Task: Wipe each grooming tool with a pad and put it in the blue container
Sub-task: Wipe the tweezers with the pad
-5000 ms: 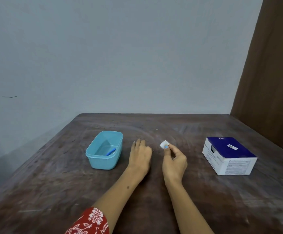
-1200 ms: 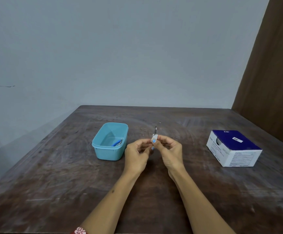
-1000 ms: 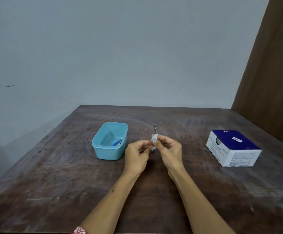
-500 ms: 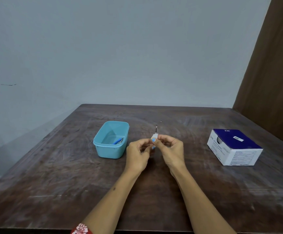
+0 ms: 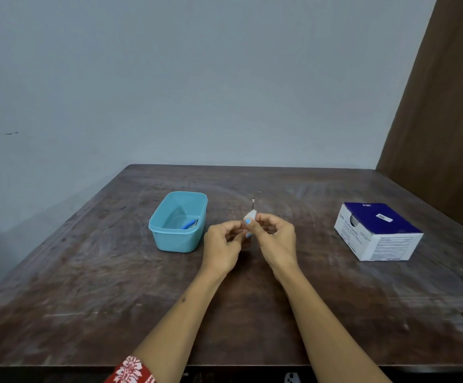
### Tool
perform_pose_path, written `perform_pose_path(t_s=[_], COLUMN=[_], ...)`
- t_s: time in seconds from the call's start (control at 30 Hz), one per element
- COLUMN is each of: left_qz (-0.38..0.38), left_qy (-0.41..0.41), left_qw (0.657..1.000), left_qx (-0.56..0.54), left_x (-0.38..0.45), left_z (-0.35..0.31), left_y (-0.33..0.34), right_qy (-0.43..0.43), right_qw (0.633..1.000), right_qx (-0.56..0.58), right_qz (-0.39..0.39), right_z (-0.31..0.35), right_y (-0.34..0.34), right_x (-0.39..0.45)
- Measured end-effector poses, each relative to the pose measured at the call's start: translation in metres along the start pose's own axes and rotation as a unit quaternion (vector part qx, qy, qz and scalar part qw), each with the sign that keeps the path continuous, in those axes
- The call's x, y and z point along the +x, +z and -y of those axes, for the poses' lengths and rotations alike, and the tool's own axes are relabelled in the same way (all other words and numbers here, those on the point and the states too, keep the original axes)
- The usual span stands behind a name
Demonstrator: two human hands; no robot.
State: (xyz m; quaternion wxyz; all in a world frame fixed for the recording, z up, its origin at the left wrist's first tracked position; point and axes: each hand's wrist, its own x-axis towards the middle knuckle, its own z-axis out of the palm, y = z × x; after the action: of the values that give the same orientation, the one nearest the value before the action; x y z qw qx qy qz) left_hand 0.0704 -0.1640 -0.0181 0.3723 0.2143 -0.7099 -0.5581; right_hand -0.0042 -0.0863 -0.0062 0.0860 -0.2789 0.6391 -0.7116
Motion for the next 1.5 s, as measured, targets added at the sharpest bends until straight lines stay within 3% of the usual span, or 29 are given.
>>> perform_pose_path(t_s=[0.07,0.23,0.4,0.57,0.7,0.87,1.03,1.2,1.37,1.5], left_qz=[-0.005,0.022,0.007,0.021,0.016,0.022,0.001,0.021,-0.004,0.022], left_qy=[-0.003,-0.012,0.002,-0.005,0.004,-0.003,0.024,0.032,0.028,0.021], left_qw=[1.0,1.0,1.0,0.999,0.999,0.999,0.999,0.996,0.998,0.999], left_qx=[-0.008,0.013,0.027,0.034,0.034,0.031,0.044,0.081,0.056,0.039], left_x=[-0.0003,0.0002,0.0004,-0.0003,-0.0006,-0.0006,-0.0006,-0.0024,-0.0004,-0.0005], left_z=[0.0002,0.0,0.0029,0.0015,0.0028,0.0012,0.0015,-0.0006,0.0028,-0.0008], left_y=[-0.001,0.0017,-0.0019,0.0005,-0.0008,0.0004,-0.0014,0.0008,-0.0023,-0.0013], right_qy=[0.007,-0.024,0.009,-0.01,0.011,-0.018,-0.008,-0.046,-0.002,-0.014], right_qw=[1.0,0.997,1.0,0.998,0.999,0.998,0.999,0.994,0.999,0.999], right_qx=[-0.01,0.002,-0.001,0.003,-0.018,-0.018,-0.043,-0.03,-0.03,0.006], right_qz=[0.015,-0.072,0.0,-0.062,-0.026,-0.066,-0.033,-0.093,-0.013,-0.045], right_z=[-0.0002,0.0024,0.0028,0.0033,0.0047,0.0065,0.0053,0.0043,-0.0003,0.0014], right_y=[0.0015,-0.0006,0.0013,-0.0007,0.001,0.0,0.0012,-0.0009,0.0023,0.0009], right_x=[-0.002,0.0,-0.0037,-0.0016,-0.0048,-0.0038,-0.0063,-0.0023,-0.0024,-0.0018])
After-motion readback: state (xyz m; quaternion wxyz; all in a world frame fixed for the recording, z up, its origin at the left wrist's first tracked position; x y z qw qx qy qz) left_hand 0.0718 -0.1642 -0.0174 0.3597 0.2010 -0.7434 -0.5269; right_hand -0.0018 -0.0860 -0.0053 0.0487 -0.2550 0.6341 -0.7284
